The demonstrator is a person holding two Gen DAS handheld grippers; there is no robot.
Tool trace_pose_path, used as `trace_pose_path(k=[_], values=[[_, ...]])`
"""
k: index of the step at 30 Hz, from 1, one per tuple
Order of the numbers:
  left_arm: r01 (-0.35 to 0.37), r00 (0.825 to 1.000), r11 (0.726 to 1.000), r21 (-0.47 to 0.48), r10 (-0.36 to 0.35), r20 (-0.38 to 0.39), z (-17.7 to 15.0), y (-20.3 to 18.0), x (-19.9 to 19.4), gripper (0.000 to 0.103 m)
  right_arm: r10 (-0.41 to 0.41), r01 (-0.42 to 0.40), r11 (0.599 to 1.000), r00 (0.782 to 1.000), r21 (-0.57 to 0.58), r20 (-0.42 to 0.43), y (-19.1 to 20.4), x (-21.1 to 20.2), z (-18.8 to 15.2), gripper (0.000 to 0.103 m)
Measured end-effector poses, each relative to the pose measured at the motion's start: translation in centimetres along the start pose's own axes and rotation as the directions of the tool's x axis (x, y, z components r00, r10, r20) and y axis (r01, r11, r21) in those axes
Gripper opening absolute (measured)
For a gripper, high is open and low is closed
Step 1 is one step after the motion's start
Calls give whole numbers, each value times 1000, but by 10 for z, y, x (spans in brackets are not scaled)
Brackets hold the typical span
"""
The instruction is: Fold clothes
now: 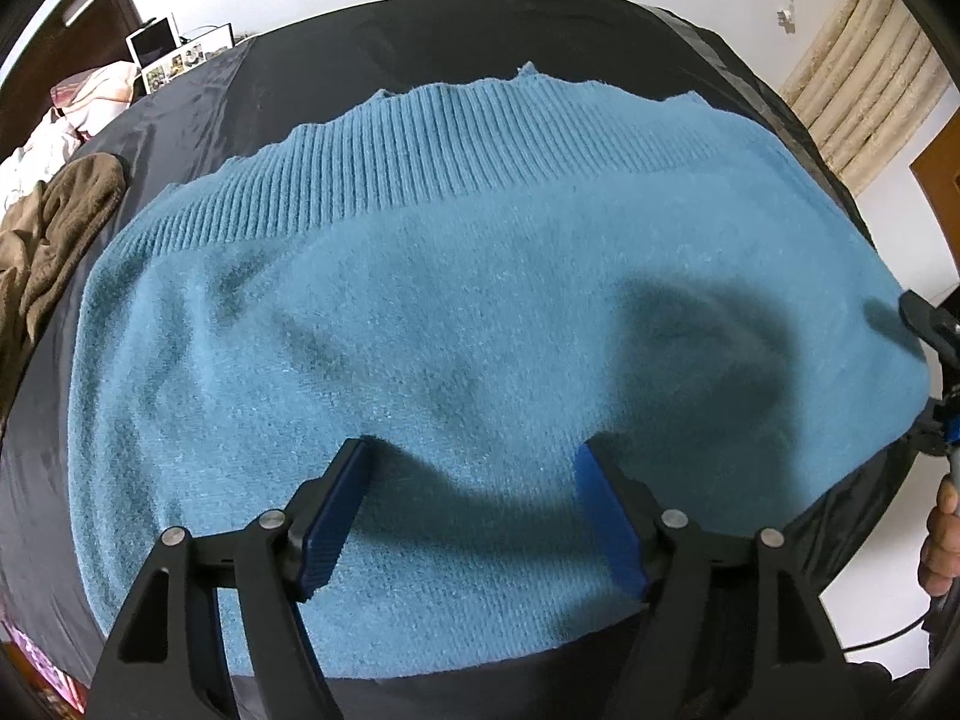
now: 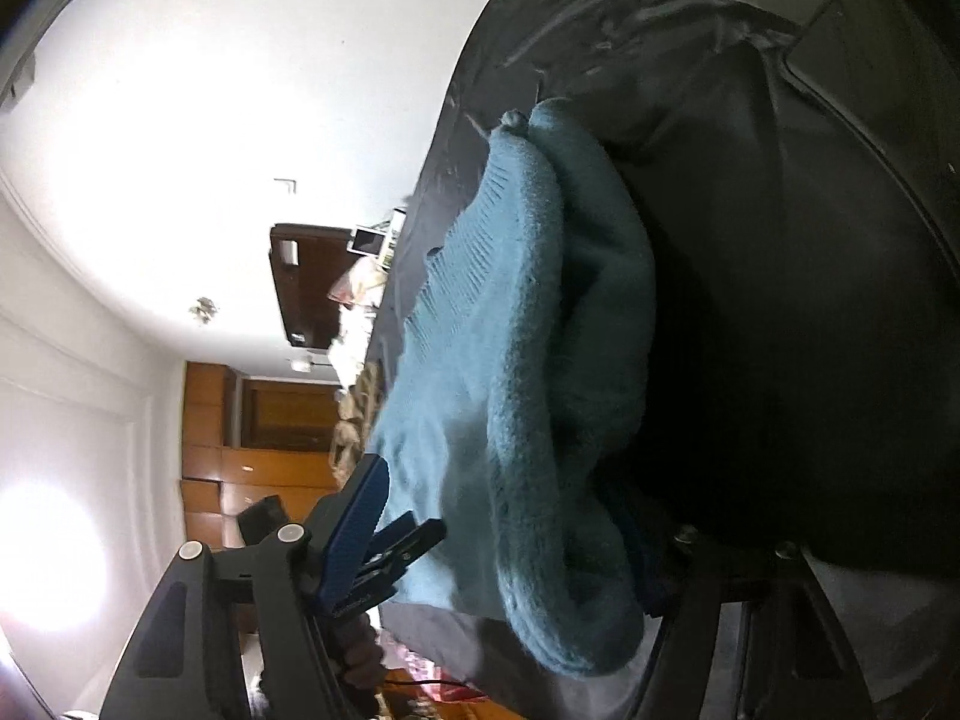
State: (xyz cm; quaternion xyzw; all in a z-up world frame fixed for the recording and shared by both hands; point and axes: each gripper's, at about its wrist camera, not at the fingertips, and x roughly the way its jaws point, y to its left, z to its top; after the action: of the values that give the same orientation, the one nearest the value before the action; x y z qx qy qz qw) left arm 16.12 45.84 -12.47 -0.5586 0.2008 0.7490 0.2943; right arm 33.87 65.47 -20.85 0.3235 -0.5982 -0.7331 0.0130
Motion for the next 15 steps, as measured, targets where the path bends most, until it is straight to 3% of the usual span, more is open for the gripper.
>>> trace_pose_path(k=[5, 8, 10, 15], values=[[1, 1000, 1000, 3, -1, -2, -2, 0, -1, 77, -68, 68, 998, 998, 0, -6, -5, 9, 3, 72], [6, 1000, 1000, 1, -6, -2, -5, 2, 0, 79, -93, 93, 996, 996, 8, -10, -9, 11, 5, 54], [9, 1000, 1000, -1, -9, 0, -6, 3, 1, 80, -115, 115, 993, 993, 4, -15, -12, 10, 6, 31], [12, 1000, 1000, -6, -12, 1, -8, 5, 1, 81, -108, 108, 993, 994, -37, -10, -3, 4, 7, 24]])
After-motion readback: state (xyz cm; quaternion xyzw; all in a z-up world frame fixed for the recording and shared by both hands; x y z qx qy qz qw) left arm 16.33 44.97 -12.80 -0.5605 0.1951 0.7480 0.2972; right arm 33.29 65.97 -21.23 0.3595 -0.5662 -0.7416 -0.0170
